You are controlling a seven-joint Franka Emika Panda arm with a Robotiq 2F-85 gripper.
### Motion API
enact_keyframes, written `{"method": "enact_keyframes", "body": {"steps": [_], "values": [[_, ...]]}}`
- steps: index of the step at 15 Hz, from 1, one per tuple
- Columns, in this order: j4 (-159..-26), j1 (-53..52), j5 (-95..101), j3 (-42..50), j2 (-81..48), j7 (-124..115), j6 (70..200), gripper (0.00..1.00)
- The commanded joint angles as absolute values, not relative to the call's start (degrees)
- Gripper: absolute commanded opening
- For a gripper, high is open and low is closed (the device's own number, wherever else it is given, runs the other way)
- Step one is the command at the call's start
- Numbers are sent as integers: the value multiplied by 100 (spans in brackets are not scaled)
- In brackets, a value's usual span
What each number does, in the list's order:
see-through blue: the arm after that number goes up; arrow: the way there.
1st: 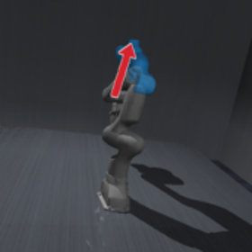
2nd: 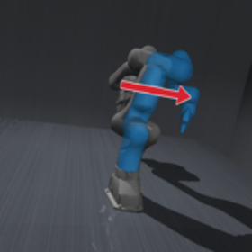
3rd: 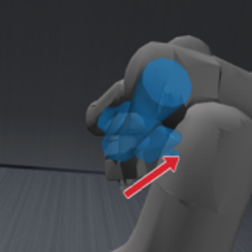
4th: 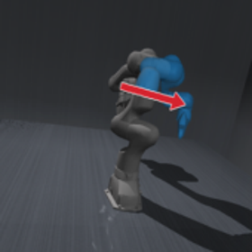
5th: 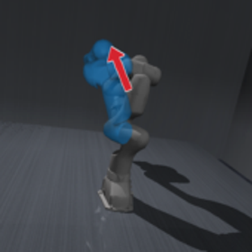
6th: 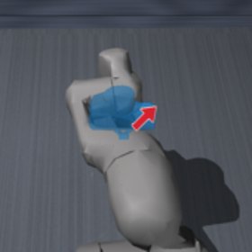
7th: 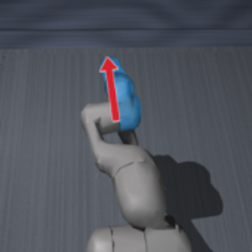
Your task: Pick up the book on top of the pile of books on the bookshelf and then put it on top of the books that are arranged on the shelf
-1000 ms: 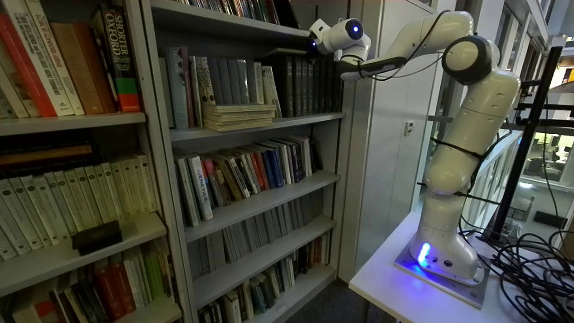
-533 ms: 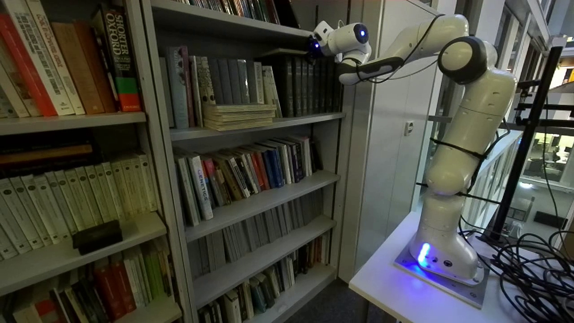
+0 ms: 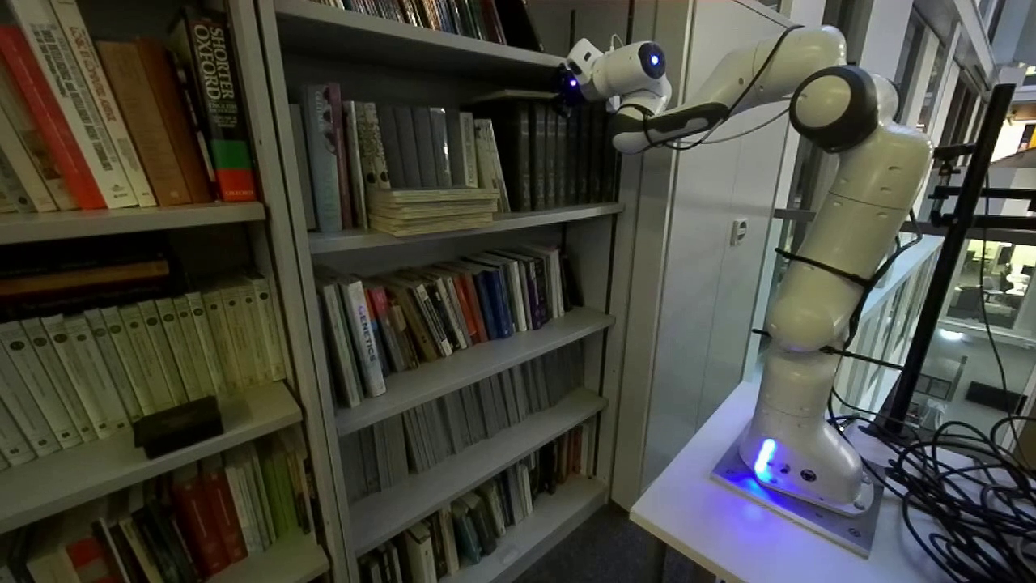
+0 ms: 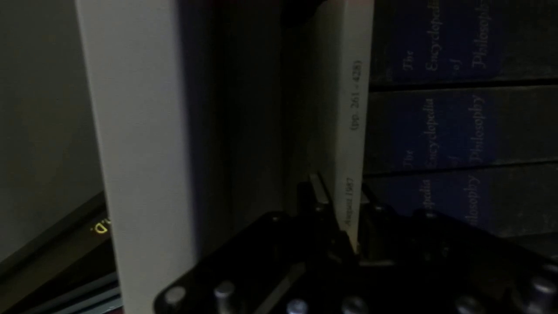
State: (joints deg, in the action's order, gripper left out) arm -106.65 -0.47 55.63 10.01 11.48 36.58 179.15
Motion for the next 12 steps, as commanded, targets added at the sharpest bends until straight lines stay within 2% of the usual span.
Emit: {"method": "enact_keyframes", "body": {"steps": [1,12], "values": [[-9522,383,5502,947,678,3590,17625,3],[-9546,624,5471,953,782,3548,17224,3]]}}
